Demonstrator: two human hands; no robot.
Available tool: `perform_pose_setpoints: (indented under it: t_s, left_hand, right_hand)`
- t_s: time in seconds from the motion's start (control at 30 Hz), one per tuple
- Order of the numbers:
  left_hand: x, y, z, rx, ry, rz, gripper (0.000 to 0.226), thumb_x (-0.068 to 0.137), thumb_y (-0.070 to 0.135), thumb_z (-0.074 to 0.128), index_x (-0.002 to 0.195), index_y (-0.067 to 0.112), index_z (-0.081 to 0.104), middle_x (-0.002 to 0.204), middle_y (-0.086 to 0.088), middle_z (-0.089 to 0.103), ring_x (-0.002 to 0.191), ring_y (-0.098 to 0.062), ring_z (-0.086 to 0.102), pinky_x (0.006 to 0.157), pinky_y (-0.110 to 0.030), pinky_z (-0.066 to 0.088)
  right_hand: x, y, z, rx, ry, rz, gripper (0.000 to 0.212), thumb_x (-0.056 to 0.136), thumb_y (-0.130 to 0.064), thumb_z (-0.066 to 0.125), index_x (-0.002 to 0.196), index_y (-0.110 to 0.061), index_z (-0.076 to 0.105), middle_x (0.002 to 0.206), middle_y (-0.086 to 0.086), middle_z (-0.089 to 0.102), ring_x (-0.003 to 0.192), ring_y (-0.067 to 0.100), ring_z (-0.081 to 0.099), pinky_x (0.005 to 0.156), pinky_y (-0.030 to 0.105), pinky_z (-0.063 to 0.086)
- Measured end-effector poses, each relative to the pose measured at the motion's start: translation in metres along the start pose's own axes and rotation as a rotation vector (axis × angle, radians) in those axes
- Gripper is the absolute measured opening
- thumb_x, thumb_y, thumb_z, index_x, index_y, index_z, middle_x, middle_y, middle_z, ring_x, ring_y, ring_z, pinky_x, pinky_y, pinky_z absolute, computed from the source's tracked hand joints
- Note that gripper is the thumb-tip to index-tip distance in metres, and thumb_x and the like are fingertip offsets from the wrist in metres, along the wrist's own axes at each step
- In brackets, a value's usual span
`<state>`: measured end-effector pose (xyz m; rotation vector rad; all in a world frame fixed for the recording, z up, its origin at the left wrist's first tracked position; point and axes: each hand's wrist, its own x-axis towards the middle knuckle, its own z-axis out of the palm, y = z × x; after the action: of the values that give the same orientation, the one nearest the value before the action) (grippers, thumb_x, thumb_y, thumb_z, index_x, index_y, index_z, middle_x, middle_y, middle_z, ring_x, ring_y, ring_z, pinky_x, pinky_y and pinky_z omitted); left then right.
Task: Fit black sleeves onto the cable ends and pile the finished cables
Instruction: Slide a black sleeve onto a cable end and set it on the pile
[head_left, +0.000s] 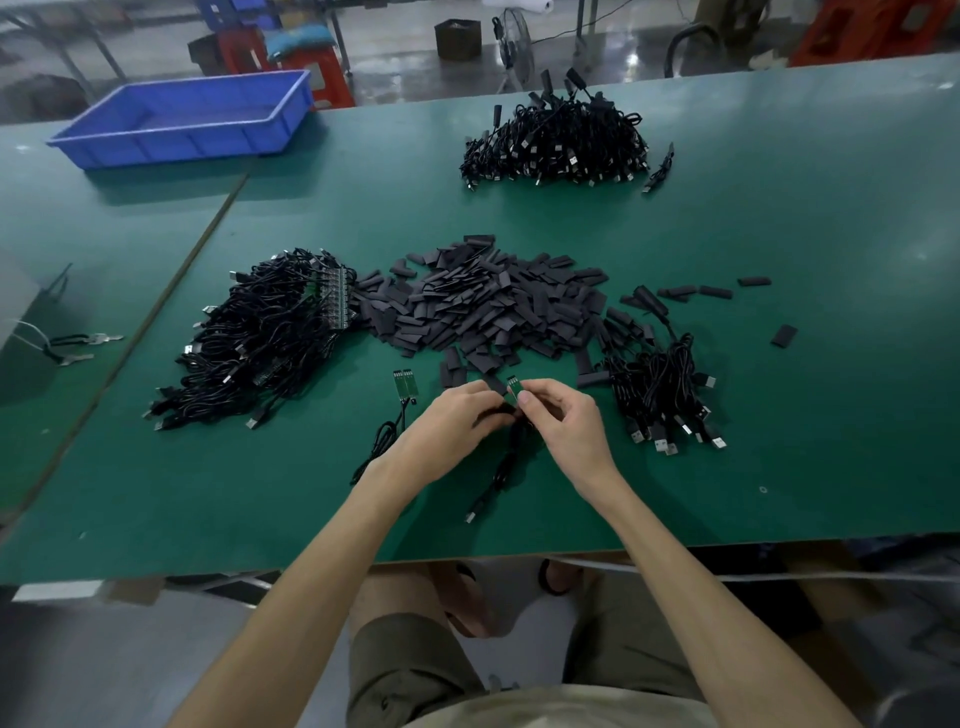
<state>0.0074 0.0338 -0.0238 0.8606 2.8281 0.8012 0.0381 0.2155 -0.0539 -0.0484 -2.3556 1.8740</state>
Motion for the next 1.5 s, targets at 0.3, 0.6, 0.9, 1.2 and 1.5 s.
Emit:
perform_pose_setpoints:
  t_s: [0.3, 0.6, 0.9, 1.2, 1.5]
  left_hand:
    - [-0.004, 0.000, 0.004, 0.003, -0.010, -0.017, 0.024, 0.103, 0.034, 0.056, 0.116, 0.017, 0.067, 0.101, 0.004, 0.050, 0.084, -0.012, 0.053, 0.081, -0.026, 0.046]
    - [-0.004, -0.001, 0.007, 0.038, 0.020, -0.058, 0.020, 0.106, 0.036, 0.044, 0.096, 0.022, 0.053, 0.090, 0.009, 0.055, 0.078, -0.010, 0.054, 0.073, -0.031, 0.046]
    - [0.001, 0.000, 0.005, 0.005, -0.041, -0.139, 0.027, 0.109, 0.038, 0.034, 0.092, 0.022, 0.048, 0.087, 0.010, 0.053, 0.074, -0.007, 0.054, 0.068, -0.031, 0.042]
    - [0.001, 0.004, 0.000, 0.085, -0.072, -0.100, 0.028, 0.110, 0.033, 0.031, 0.094, 0.018, 0.049, 0.088, 0.006, 0.053, 0.072, -0.012, 0.056, 0.072, -0.037, 0.049]
    - [-0.005, 0.002, -0.004, 0.270, -0.069, -0.011, 0.026, 0.105, 0.005, 0.043, 0.131, 0.006, 0.048, 0.104, -0.005, 0.051, 0.085, -0.020, 0.052, 0.077, -0.038, 0.048]
  right_hand:
    - [0.000, 0.000, 0.001, -0.028, -0.006, -0.007, 0.018, 0.100, -0.019, 0.067, 0.117, -0.016, 0.074, 0.099, -0.011, 0.076, 0.096, 0.001, 0.071, 0.092, 0.024, 0.057]
    - [-0.003, -0.005, 0.002, 0.016, 0.018, -0.006, 0.015, 0.104, -0.017, 0.061, 0.112, -0.022, 0.073, 0.082, -0.009, 0.074, 0.080, 0.013, 0.069, 0.075, 0.026, 0.055]
    - [-0.005, -0.007, 0.000, 0.015, 0.010, -0.051, 0.014, 0.105, -0.017, 0.059, 0.111, -0.017, 0.072, 0.077, -0.004, 0.069, 0.074, 0.008, 0.064, 0.071, 0.025, 0.054]
    - [-0.003, -0.006, -0.001, 0.091, 0.029, -0.046, 0.004, 0.101, -0.016, 0.066, 0.098, -0.018, 0.069, 0.080, -0.001, 0.072, 0.076, 0.012, 0.069, 0.074, 0.026, 0.056]
    - [-0.003, -0.006, 0.001, 0.045, 0.011, -0.041, 0.006, 0.099, -0.017, 0.069, 0.098, -0.016, 0.074, 0.079, -0.005, 0.073, 0.075, 0.010, 0.070, 0.073, 0.024, 0.057]
